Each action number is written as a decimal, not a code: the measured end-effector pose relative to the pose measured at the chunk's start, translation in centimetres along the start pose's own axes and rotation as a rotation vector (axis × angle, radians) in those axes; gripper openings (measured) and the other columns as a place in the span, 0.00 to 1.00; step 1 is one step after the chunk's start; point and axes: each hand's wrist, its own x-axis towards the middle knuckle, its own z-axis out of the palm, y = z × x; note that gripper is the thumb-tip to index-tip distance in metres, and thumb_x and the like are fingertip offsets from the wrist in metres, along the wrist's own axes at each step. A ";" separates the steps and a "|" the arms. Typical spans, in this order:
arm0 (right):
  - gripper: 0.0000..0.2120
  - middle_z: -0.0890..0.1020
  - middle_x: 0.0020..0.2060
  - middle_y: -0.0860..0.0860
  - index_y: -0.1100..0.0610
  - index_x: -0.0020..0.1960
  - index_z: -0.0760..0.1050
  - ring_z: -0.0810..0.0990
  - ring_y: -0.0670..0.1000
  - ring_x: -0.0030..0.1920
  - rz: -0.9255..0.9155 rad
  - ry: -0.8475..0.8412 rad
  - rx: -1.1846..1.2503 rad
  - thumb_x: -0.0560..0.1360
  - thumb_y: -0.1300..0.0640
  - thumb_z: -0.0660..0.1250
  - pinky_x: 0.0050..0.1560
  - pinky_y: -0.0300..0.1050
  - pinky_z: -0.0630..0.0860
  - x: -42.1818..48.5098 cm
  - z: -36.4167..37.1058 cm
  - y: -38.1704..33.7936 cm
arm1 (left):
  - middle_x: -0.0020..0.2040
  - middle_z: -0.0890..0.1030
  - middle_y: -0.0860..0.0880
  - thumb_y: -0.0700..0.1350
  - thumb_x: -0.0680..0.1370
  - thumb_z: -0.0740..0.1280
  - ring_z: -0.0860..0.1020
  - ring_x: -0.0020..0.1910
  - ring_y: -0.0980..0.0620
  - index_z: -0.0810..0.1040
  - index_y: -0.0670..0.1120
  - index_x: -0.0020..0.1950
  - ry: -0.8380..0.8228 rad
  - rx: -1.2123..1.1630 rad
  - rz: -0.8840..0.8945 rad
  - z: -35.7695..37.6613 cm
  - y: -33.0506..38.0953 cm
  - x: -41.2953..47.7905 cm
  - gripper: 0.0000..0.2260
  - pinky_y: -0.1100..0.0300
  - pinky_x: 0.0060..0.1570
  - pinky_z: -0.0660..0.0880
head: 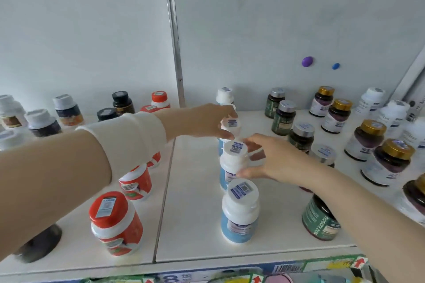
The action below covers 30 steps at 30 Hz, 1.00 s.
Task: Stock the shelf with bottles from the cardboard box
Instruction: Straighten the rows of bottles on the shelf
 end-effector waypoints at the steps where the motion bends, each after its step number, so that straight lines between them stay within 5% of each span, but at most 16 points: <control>1: 0.28 0.77 0.53 0.41 0.48 0.62 0.70 0.77 0.44 0.53 0.016 0.004 0.040 0.65 0.47 0.76 0.44 0.30 0.71 0.0 0.5 0.1 | 0.65 0.74 0.48 0.51 0.76 0.67 0.76 0.59 0.47 0.66 0.48 0.70 0.006 -0.044 0.011 0.2 -0.2 0.1 0.24 0.57 0.61 0.70; 8: 0.22 0.79 0.45 0.41 0.47 0.54 0.73 0.81 0.48 0.51 0.088 0.098 0.160 0.63 0.51 0.77 0.56 0.45 0.76 0.1 2.1 0.2 | 0.56 0.76 0.51 0.47 0.74 0.70 0.78 0.55 0.46 0.70 0.46 0.63 0.041 -0.208 0.067 0.7 -1.1 0.2 0.20 0.52 0.59 0.74; 16: 0.18 0.80 0.44 0.40 0.43 0.49 0.72 0.82 0.47 0.48 0.095 0.101 0.157 0.64 0.51 0.76 0.51 0.43 0.75 -0.7 1.8 0.2 | 0.59 0.76 0.49 0.48 0.75 0.69 0.74 0.51 0.51 0.69 0.46 0.65 0.059 -0.189 0.063 1.1 -1.0 -0.1 0.20 0.61 0.51 0.70; 25: 0.21 0.80 0.51 0.43 0.46 0.56 0.73 0.81 0.43 0.49 0.106 0.031 0.175 0.66 0.51 0.75 0.54 0.42 0.77 -0.8 1.5 0.1 | 0.61 0.76 0.49 0.48 0.75 0.69 0.77 0.56 0.48 0.67 0.46 0.67 0.046 -0.165 0.016 1.1 -0.6 -0.7 0.23 0.59 0.56 0.71; 30: 0.34 0.74 0.58 0.44 0.50 0.69 0.68 0.77 0.46 0.56 0.079 0.102 0.133 0.66 0.49 0.75 0.59 0.42 0.71 -1.3 -1.7 -2.0 | 0.59 0.79 0.49 0.47 0.74 0.71 0.78 0.57 0.49 0.72 0.45 0.63 0.093 -0.052 -0.004 -1.3 -0.9 -2.1 0.19 0.55 0.60 0.73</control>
